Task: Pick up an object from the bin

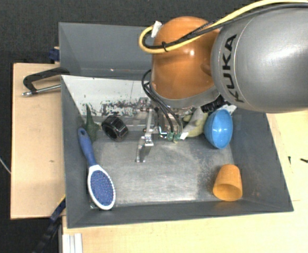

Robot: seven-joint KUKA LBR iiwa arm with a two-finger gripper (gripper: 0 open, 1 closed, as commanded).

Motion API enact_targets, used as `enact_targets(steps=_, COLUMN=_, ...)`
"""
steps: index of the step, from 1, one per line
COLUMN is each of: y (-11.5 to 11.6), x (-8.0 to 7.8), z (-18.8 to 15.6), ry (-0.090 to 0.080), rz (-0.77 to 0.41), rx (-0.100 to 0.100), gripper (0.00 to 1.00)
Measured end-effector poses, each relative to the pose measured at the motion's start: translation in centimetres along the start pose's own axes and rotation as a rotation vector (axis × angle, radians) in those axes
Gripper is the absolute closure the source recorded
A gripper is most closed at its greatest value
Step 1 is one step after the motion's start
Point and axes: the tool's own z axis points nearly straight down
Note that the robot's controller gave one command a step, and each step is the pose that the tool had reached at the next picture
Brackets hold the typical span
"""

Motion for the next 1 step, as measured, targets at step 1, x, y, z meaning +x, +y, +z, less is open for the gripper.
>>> enact_targets(steps=1, y=1.73, x=-5.30, z=7.49, ry=-0.016, rz=-0.301, rx=-0.001, gripper=0.00)
